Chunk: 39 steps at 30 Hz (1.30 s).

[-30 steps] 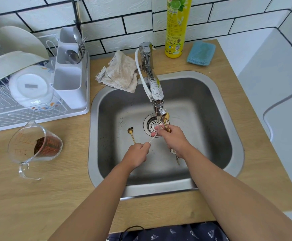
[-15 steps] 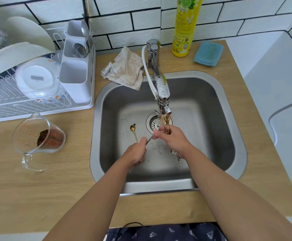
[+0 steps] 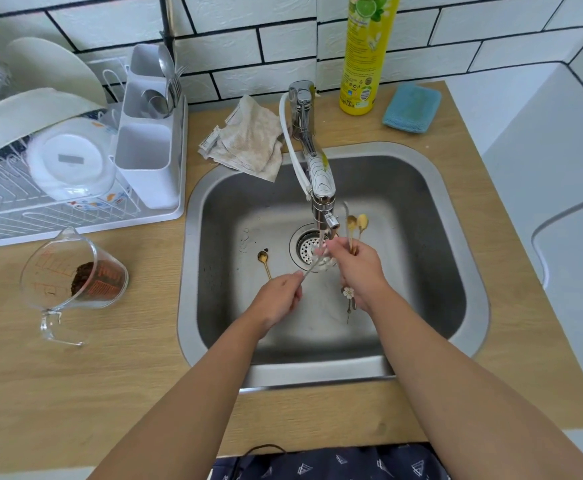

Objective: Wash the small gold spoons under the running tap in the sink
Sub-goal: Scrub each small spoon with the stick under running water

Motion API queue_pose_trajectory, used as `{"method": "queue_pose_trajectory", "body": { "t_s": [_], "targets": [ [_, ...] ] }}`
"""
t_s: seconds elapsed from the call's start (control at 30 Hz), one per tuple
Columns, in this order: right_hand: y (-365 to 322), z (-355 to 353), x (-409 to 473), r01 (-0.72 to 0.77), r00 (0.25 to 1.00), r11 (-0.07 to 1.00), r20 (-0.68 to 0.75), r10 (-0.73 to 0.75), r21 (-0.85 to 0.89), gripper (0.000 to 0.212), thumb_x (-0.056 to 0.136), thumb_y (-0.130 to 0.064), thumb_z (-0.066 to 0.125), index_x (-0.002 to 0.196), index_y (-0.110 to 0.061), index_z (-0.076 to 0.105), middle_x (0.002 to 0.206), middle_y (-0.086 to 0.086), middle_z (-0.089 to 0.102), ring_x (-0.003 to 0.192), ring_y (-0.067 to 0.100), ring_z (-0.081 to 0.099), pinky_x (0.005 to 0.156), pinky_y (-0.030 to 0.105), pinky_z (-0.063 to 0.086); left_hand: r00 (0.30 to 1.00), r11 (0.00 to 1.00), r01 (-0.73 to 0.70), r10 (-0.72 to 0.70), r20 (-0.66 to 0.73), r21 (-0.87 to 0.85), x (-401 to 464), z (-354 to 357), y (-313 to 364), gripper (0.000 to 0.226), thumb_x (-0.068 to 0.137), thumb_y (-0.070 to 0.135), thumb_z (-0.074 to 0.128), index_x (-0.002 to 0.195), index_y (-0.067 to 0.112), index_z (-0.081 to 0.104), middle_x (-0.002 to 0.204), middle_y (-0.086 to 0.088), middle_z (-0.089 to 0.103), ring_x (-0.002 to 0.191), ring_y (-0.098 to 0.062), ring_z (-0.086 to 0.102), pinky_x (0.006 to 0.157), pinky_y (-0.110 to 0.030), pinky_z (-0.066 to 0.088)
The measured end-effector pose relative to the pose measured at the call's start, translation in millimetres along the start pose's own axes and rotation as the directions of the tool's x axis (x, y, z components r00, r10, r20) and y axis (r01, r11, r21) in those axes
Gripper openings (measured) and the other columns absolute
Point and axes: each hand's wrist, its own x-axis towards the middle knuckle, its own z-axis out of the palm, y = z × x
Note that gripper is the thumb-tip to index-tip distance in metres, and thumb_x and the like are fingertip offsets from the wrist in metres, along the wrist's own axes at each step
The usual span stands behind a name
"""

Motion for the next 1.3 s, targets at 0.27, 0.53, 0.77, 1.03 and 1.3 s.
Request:
{"method": "queue_pose_trajectory", "body": {
  "t_s": [0.27, 0.53, 0.77, 1.03, 1.3],
  "targets": [
    [-2, -17, 14, 0.017, 0.972, 0.925, -0.224, 0.074, 0.379, 0.013, 0.100, -0.029, 0.067, 0.100, -0.016, 0.066, 0.105, 0.001, 0.081, 0.035, 0.004, 0.023, 0.036, 0.018, 0.021, 0.989, 0.983, -0.151, 0.151, 0.008, 0.108, 15, 13, 12, 0.032, 0.105, 0.035, 0.040, 0.098, 0.021, 0.068, 0.078, 0.005, 0.056, 0.074, -0.014, 0.050, 0.066, -0.029, 0.039],
    [-4, -19, 8, 0.009, 0.974, 0.936, -0.215, 0.071, 0.351, 0.007, 0.101, -0.022, 0.066, 0.100, -0.015, 0.066, 0.108, 0.001, 0.080, 0.036, 0.005, 0.022, 0.036, 0.020, 0.022, 0.981, 0.976, -0.186, 0.190, -0.026, 0.117, 34, 38, 55, 0.038, 0.106, 0.037, 0.034, 0.103, 0.013, 0.062, 0.092, -0.004, 0.065, 0.088, -0.021, 0.057, 0.078, -0.035, 0.043],
    [-8, -18, 4, 0.008, 0.979, 0.930, -0.194, 0.069, 0.367, 0.008, 0.103, -0.021, 0.062, 0.101, -0.013, 0.064, 0.107, 0.003, 0.081, 0.035, 0.003, 0.021, 0.034, 0.018, 0.023, 0.888, 0.831, -0.459, 0.422, 0.182, 0.316, 31, 23, 40, 0.018, 0.105, 0.032, 0.042, 0.099, 0.024, 0.057, 0.072, 0.007, 0.057, 0.065, -0.006, 0.051, 0.065, -0.024, 0.039],
    [-9, -16, 2, -0.019, 0.986, 0.925, -0.147, 0.080, 0.379, 0.009, 0.104, -0.023, 0.060, 0.097, -0.017, 0.060, 0.111, 0.003, 0.079, 0.034, 0.003, 0.022, 0.033, 0.018, 0.024, 0.953, 0.851, -0.295, 0.227, 0.202, 0.434, 30, 4, 23, 0.033, 0.106, 0.039, 0.031, 0.085, 0.025, 0.052, 0.078, 0.005, 0.058, 0.075, -0.014, 0.054, 0.065, -0.031, 0.038],
    [-6, -17, 4, -0.009, 0.983, 0.925, -0.164, 0.077, 0.380, 0.009, 0.104, -0.024, 0.061, 0.106, -0.015, 0.060, 0.108, 0.004, 0.080, 0.033, 0.003, 0.025, 0.034, 0.018, 0.024, 0.900, 0.854, -0.435, 0.412, 0.141, 0.285, 38, 39, 76, 0.022, 0.108, 0.033, 0.032, 0.096, 0.023, 0.047, 0.084, -0.004, 0.058, 0.081, -0.025, 0.055, 0.076, -0.039, 0.043]
  ]
}}
